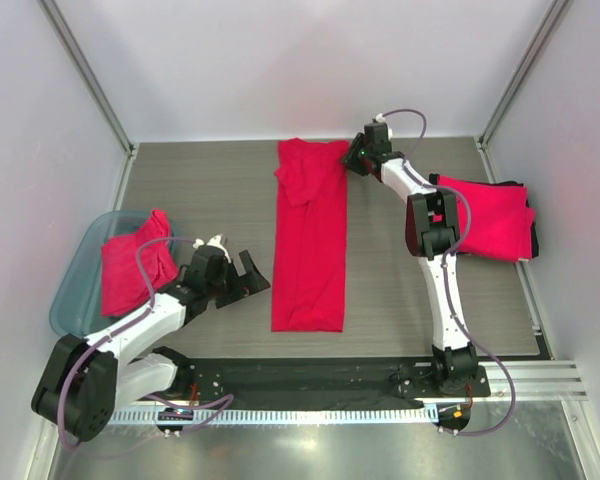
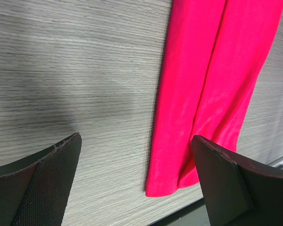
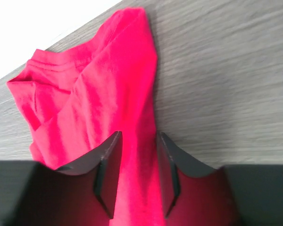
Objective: Fold and stack the t-shirts
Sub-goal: Fold the tshirt
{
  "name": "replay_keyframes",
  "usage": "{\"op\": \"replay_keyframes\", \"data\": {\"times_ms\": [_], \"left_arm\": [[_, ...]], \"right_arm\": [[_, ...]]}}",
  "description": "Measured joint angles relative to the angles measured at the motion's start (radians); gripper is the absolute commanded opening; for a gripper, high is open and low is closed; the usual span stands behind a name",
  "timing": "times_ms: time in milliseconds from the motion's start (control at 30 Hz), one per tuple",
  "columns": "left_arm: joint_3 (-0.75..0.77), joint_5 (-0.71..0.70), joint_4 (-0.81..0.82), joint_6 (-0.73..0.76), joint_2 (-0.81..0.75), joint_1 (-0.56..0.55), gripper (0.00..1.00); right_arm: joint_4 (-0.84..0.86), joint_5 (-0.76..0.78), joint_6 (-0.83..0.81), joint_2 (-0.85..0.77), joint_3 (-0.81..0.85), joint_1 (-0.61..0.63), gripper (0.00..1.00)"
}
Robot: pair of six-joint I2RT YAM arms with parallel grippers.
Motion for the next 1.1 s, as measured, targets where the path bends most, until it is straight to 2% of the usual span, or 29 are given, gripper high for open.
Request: {"op": "replay_keyframes", "data": {"times_ms": [100,200,267,333,500,567,600,633,767,800,833,900,933,1100], "left_arm": [[0.000,-0.002,0.000,-0.002,-0.002,-0.003,1.00],[0.000,-0.028,-0.002,-0.015,-0.008,-0.003,1.00],[0.000,-0.040,0.001,-0.025,-0.011,-0.003,1.00],[0.000,-0.043,0.003,-0.027,-0.005,-0.003,1.00],[0.000,-0.042,0.016,-0.016,0.019,-0.003,1.00],[0.000,-0.042,0.032,-0.005,0.019,-0.004,0.99],[0.000,-0.042,0.041,-0.002,0.018,-0.005,1.00],[-0.001,-0.042,0.051,0.002,0.018,-0.006,1.00],[-0.006,-0.041,0.080,0.024,0.001,-0.013,0.99],[-0.009,-0.041,0.088,0.028,-0.008,-0.015,1.00],[-0.014,-0.040,0.095,0.032,-0.019,-0.017,0.99],[-0.021,-0.036,0.101,0.037,-0.035,-0.022,1.00],[-0.024,-0.032,0.104,0.042,-0.043,-0.025,1.00],[-0.036,-0.009,0.112,0.042,-0.072,-0.052,0.91]], "right_arm": [[-0.021,-0.024,-0.038,-0.003,0.006,-0.008,0.44],[-0.005,-0.029,-0.061,-0.070,-0.099,-0.010,0.46],[-0.005,-0.022,-0.079,-0.157,-0.226,-0.005,0.48],[-0.004,-0.012,-0.089,-0.249,-0.352,0.004,0.56],[0.033,0.064,-0.111,-0.568,-0.713,0.064,0.66],[0.039,0.134,-0.126,-0.701,-0.834,0.116,0.78],[0.051,0.181,-0.135,-0.769,-0.894,0.183,0.85],[0.058,0.224,-0.142,-0.830,-0.946,0.236,0.99],[0.079,0.360,-0.131,-1.090,-1.176,0.446,1.00],[0.081,0.371,-0.116,-1.151,-1.235,0.463,0.95],[0.077,0.378,-0.107,-1.199,-1.284,0.461,0.85],[0.079,0.370,-0.089,-1.261,-1.371,0.429,0.77],[0.084,0.363,-0.076,-1.280,-1.413,0.417,0.68],[0.050,0.262,0.004,-1.430,-1.658,0.412,0.50]]}}
